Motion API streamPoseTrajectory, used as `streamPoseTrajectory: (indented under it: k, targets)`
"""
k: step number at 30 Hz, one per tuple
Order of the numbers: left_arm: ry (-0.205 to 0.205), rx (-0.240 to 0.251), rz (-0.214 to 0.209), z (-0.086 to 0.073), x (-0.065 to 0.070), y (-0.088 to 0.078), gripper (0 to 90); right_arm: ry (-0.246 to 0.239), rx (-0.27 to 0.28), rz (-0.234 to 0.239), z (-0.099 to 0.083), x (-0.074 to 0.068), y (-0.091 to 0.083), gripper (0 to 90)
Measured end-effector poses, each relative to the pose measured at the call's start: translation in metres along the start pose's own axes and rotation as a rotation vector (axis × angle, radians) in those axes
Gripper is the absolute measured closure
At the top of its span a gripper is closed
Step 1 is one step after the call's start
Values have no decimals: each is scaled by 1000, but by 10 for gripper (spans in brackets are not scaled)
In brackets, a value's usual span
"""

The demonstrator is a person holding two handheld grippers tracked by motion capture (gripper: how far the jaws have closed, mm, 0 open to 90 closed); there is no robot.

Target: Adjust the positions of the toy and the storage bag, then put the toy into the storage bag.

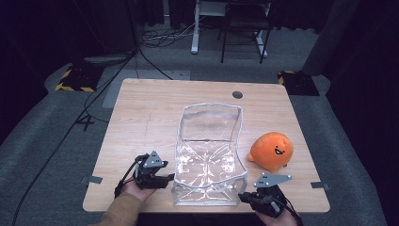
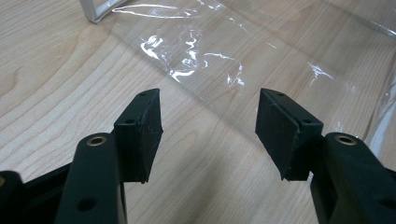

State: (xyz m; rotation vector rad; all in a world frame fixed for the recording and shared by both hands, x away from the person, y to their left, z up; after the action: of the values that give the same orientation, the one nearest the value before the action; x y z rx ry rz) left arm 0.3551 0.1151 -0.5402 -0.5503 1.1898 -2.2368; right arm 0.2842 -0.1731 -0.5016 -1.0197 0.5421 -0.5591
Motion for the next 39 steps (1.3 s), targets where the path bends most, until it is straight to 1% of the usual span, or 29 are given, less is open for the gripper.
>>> streamPoseTrajectory:
  k: [7,8,9,12,15,16,19,22,25,27,32,36,39]
  targets:
    - [0,-4,3,0,-1,1,412,10,-9,7,-5,-1,-3,852]
    - [1,-6,4,0,-2,1,412,10,-9,8,-5,-1,-3,826]
    - [2,-5,5,0,-2,1,412,12,2,9,-4,0,-4,789]
    - [0,-7,9,-1,-2,0,412,14,22,18,-2,2,-12,653]
    - [-2,-8,18,-3,-3,-1,412,8,24,17,-3,5,-17,608]
    - [-6,-5,20,-4,-3,-1,412,6,14,17,-4,6,-18,596]
    - [-19,1,24,-7,-6,-3,412,-6,6,10,-6,9,-24,577]
    - [-34,-2,29,-10,-8,-4,412,-2,5,5,-6,14,-32,562]
    - [-35,-1,35,-13,-10,-6,412,2,9,-16,-3,20,-39,553]
    - [-44,-3,37,-15,-10,-7,412,8,10,-25,-1,25,-43,548]
    - [-63,0,48,-21,-13,-10,411,7,15,-37,5,33,-48,548]
    - [-74,-4,56,-28,-15,-13,411,22,20,-33,10,42,-51,547]
    - [-90,-3,61,-33,-17,-15,411,26,24,-39,15,49,-54,547]
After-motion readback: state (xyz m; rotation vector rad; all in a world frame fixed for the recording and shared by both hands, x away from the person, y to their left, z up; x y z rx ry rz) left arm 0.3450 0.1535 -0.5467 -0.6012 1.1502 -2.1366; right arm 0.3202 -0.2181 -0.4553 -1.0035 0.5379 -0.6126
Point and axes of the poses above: each handheld gripper's, and its own axes: y roughly forward along the jaws, z roughly out of its top, x roughly to its right, the point moved 8 cm from there along y, roughly forward along the jaws, and after that the axes turned 15 degrees about -x, right-handed, at the moved point
